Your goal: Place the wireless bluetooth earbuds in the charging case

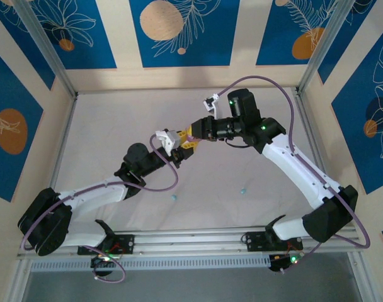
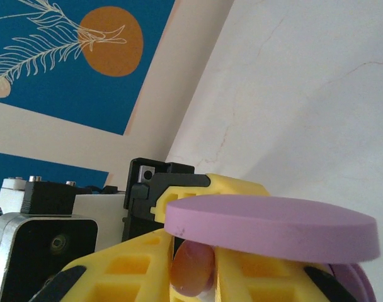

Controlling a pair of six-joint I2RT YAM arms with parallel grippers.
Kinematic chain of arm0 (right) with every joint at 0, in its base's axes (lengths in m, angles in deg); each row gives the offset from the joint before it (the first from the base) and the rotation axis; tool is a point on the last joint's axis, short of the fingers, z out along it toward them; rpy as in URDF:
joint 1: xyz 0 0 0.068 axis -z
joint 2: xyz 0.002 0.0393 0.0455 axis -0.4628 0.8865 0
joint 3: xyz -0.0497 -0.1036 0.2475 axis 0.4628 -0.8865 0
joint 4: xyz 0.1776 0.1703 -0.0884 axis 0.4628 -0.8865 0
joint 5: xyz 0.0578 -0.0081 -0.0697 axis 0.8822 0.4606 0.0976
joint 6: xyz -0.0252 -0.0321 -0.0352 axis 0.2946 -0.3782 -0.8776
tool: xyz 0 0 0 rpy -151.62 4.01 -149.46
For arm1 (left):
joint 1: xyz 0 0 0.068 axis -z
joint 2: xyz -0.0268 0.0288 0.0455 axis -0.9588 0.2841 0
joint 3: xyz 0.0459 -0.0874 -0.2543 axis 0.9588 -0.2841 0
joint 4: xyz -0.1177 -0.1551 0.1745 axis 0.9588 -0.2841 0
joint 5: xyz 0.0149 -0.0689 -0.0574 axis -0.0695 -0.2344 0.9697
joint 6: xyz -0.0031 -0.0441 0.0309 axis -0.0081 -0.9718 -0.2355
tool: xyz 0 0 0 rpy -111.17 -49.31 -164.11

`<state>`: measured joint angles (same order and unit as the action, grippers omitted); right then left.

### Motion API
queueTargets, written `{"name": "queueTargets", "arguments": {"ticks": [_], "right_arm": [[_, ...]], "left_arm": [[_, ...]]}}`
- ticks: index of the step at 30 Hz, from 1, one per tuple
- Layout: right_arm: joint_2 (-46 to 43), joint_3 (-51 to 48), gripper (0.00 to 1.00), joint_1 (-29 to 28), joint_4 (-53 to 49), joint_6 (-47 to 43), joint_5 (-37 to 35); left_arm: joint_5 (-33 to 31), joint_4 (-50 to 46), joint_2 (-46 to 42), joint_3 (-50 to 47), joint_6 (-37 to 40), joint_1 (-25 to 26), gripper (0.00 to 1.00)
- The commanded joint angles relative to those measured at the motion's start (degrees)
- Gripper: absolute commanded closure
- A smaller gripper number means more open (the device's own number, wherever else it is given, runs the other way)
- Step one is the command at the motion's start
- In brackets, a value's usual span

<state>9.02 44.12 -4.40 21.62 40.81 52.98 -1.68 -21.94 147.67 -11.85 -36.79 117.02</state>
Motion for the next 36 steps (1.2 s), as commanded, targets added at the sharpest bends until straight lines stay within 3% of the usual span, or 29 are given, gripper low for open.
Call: {"name": "queueTargets", "arguments": {"ticks": [1, 14, 36], "right_arm": [[0.9, 1.9, 0.77, -0.7, -4.1, -3.2, -2.7], [1.4, 4.2, 0.72, -1.5, -7.4, -5.3, -6.6], [1.0, 5.9, 0.69, -1.8, -7.6, -4.9, -6.7]], "left_arm": [[0.1, 5.9, -0.7, 0.8, -1.2, 0.6, 0.71], [0.3, 6.3, -0.9, 0.9, -1.6, 0.6, 0.71], [0.3, 5.9, -1.1, 0.7, -1.1, 0.7, 0.71]]}}
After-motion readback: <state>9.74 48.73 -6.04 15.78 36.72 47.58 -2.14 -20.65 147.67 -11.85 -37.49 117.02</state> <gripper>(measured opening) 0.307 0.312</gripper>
